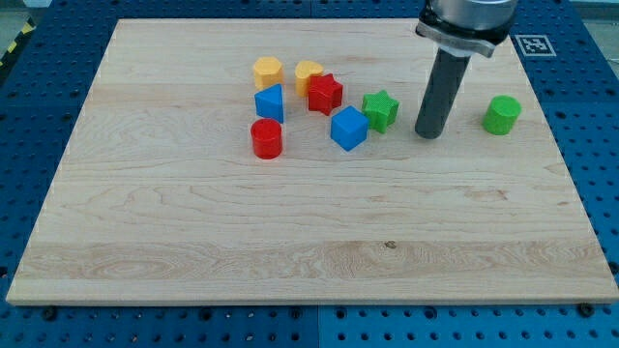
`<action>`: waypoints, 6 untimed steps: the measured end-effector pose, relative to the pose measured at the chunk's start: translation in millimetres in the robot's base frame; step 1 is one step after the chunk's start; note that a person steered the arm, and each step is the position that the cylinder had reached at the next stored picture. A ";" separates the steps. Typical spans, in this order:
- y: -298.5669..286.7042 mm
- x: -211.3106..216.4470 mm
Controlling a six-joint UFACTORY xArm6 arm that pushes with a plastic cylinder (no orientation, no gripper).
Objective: Move the green star into the red star
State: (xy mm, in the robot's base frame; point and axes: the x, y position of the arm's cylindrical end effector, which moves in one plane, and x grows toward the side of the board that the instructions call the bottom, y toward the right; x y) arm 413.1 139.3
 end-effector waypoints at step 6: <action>-97.8 103.3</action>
